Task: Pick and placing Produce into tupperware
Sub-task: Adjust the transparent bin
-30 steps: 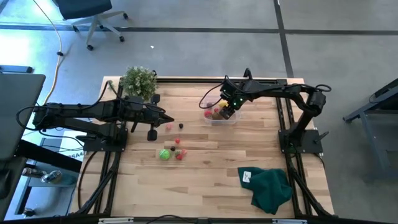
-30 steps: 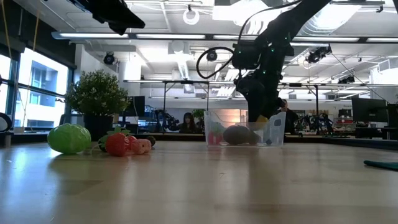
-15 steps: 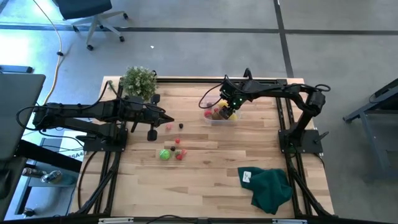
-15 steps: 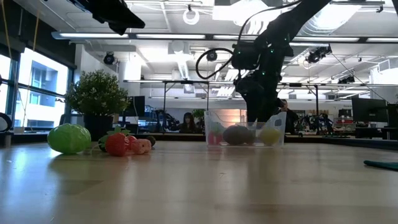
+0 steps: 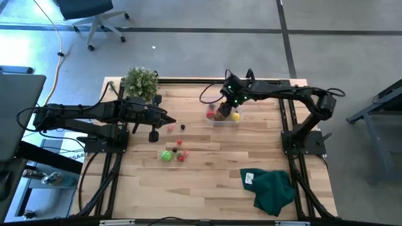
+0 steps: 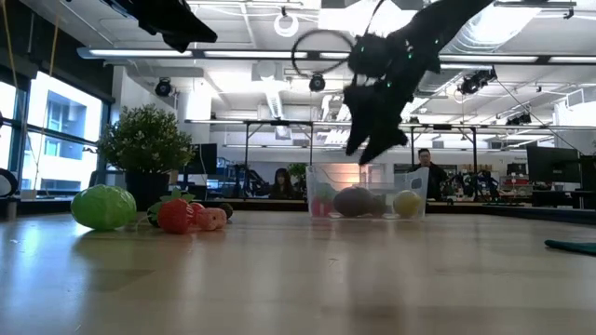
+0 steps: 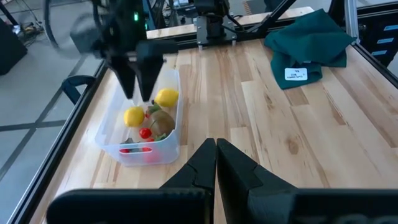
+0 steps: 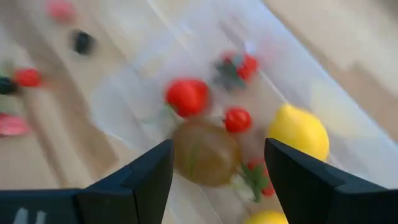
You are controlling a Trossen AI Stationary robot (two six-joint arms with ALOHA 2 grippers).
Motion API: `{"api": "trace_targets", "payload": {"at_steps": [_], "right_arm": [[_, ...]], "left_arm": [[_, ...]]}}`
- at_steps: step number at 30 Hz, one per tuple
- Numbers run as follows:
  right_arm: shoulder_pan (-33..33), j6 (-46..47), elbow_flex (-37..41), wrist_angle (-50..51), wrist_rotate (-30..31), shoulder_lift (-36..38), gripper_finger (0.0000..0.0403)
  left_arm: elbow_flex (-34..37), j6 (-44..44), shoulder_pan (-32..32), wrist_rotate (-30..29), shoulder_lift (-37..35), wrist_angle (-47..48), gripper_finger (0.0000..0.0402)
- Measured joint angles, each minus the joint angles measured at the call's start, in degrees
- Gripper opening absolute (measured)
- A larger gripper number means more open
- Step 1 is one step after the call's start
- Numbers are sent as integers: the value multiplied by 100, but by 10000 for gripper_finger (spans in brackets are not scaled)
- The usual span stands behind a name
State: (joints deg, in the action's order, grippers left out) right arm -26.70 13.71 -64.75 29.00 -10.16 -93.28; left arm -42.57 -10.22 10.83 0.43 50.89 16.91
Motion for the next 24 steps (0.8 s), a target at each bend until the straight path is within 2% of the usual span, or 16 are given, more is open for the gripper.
{"api": "trace_targets", "payload": {"at_steps": [8,15,24], "right_arm": [[473,-538,0,-1079,-431,647,240],[1178,-629,0,-1253,-102,795,236],[1998,-731,0,-1132,88,1004,168]], "left_arm": [[-2,0,2,2,0,-2,5],[-1,2,2,0,0,-2,5],[0,1,1,0,0,-2,5]]}}
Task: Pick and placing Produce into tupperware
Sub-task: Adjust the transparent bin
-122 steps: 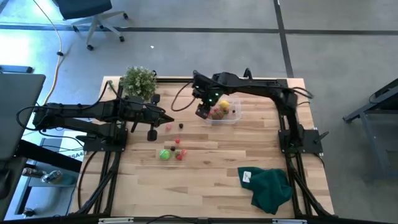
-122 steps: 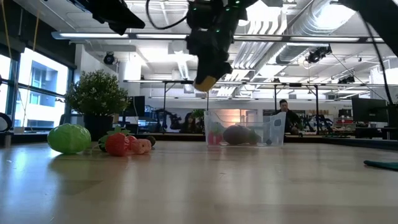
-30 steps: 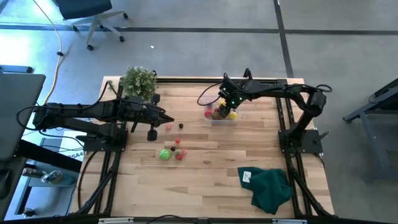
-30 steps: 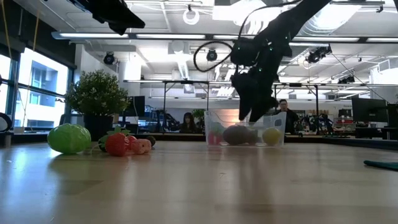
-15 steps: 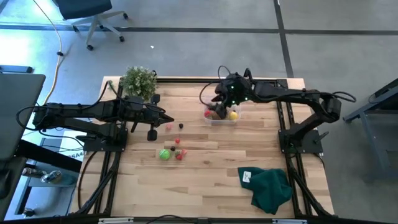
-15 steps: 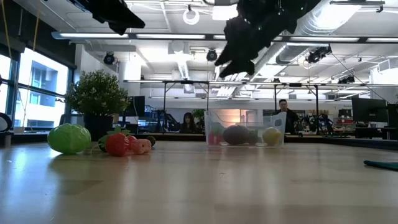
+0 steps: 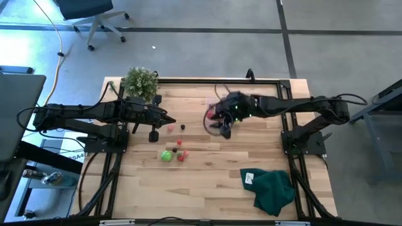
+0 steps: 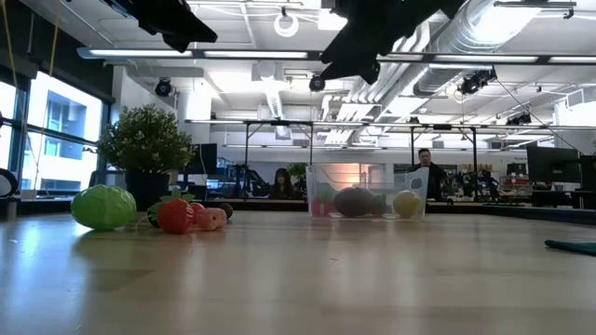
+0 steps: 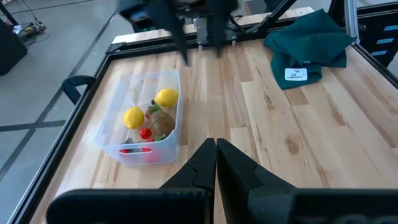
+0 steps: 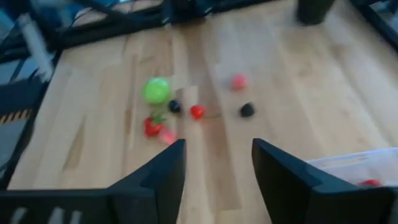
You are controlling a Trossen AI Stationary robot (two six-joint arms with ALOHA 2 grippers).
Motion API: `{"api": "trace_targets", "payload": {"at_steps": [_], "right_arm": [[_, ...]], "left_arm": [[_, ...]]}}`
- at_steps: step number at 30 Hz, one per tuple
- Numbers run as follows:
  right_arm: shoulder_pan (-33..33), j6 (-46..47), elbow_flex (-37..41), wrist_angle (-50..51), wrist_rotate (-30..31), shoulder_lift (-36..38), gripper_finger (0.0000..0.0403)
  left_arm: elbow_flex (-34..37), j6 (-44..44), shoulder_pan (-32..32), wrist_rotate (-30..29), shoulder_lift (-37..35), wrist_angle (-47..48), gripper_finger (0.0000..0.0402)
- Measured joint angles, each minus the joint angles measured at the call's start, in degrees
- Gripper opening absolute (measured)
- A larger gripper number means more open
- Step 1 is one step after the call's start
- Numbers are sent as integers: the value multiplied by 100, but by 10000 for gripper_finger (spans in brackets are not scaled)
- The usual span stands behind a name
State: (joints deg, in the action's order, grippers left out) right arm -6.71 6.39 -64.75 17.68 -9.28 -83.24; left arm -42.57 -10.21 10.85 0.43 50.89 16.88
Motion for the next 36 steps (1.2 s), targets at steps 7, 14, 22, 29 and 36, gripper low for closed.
{"api": "trace_targets", "payload": {"at_steps": [7,14,22,29,36], "right_arm": [[694,-244,0,-383,1090,-261,152],[1207,-324,0,-1178,1892,-981,152],[1199,-339,0,-1368,1828,-929,152],[1243,-146,0,-1033,1893,-687,152],[1161,-72,0,-204,2309,141,152]], "left_arm": [[-2,1,1,2,-2,-7,5],[-1,0,-1,0,0,0,5],[-1,0,-2,1,1,0,5],[0,2,-2,2,1,0,5],[0,0,-2,2,-1,0,5]]}}
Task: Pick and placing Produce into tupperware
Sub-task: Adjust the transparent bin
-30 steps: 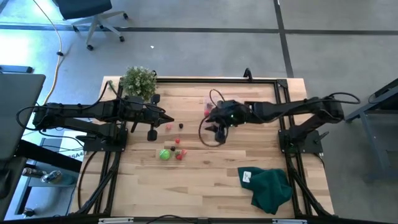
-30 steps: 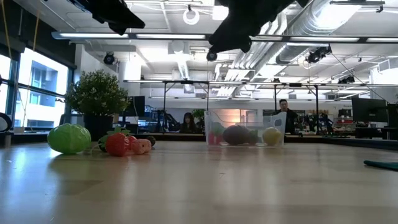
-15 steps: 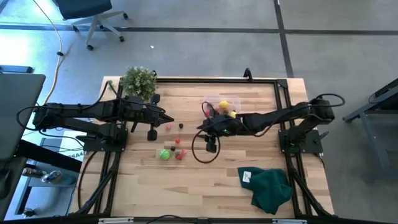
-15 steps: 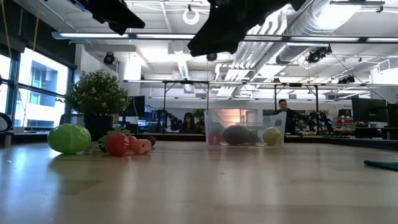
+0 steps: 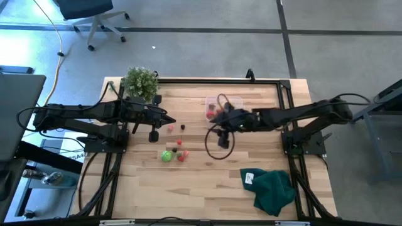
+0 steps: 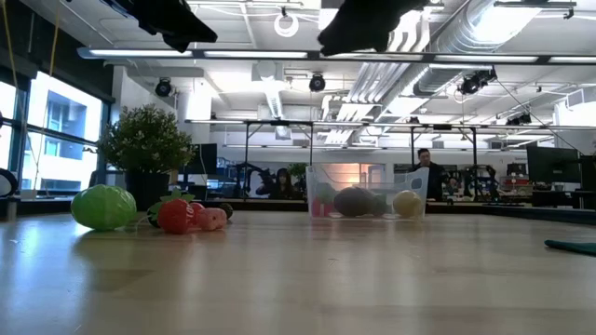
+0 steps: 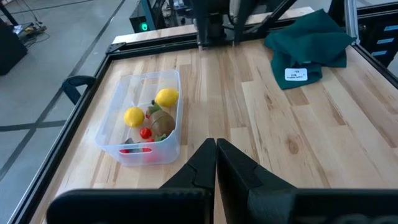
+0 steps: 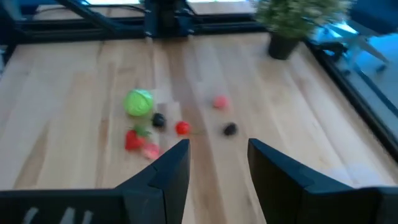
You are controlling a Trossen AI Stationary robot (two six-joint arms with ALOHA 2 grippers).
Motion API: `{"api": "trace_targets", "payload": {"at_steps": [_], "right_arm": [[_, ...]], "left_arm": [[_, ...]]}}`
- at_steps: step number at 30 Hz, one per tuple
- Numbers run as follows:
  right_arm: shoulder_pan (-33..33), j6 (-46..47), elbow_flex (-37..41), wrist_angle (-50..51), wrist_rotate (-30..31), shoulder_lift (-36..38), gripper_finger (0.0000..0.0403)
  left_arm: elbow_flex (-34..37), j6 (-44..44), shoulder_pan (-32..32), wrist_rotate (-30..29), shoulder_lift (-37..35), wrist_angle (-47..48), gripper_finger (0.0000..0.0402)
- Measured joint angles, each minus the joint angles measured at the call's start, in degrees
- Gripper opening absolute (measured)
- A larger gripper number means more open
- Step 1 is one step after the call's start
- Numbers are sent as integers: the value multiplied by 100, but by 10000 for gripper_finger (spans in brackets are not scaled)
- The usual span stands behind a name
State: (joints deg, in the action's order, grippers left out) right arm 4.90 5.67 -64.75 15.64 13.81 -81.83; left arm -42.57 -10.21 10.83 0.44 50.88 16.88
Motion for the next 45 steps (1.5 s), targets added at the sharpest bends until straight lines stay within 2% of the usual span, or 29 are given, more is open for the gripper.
{"api": "trace_targets", "payload": {"at_steps": [5,10,12,20,26,33,45], "right_arm": [[-310,599,0,846,62,465,152],[-1058,1632,0,1626,290,517,151],[-1374,1678,0,1661,168,349,152],[-2185,1658,0,1588,-952,-936,151],[-2132,1642,0,1351,-1372,-1544,135],[-1873,1658,0,1410,-1119,-1558,113],[-1871,1752,0,1250,-886,-1634,112]], "left_arm": [[-1,0,0,-1,1,4,5],[-1,0,0,0,1,0,5],[-1,0,2,0,1,0,5],[-2,0,2,-2,1,0,5],[0,0,1,-1,1,0,5],[-1,1,0,-2,1,0,5],[-1,0,0,0,1,0,5]]}}
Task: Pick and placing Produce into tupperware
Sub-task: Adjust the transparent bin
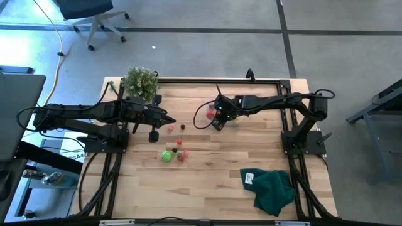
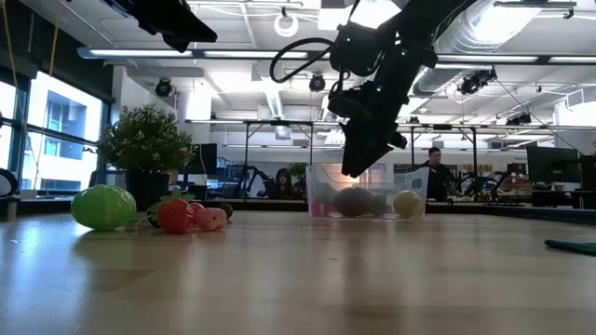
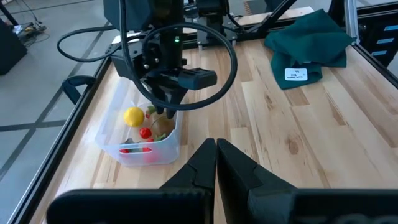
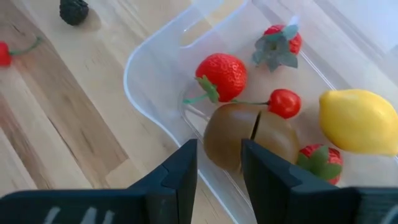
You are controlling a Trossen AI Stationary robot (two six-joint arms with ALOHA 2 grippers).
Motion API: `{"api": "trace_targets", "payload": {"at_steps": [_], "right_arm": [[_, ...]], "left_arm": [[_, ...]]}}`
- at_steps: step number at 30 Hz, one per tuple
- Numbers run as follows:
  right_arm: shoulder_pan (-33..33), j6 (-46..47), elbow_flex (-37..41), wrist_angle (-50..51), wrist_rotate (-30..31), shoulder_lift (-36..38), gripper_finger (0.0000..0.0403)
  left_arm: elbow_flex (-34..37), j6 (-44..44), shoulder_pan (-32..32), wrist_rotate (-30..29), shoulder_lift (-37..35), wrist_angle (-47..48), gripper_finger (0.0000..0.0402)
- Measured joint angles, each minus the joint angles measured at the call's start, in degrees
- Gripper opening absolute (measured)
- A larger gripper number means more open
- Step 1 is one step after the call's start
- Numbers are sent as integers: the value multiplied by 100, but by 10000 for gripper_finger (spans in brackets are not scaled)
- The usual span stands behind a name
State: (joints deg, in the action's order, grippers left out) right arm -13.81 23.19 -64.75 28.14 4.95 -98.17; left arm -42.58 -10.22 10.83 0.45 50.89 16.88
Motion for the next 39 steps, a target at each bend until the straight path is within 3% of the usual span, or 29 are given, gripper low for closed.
{"api": "trace_targets", "payload": {"at_steps": [15,39], "right_arm": [[46,99,-4,-6,-219,-264,112],[1312,1140,-4,-523,-207,-273,112]], "left_arm": [[0,1,0,-2,0,1,5],[-1,0,1,0,-1,0,5]]}}
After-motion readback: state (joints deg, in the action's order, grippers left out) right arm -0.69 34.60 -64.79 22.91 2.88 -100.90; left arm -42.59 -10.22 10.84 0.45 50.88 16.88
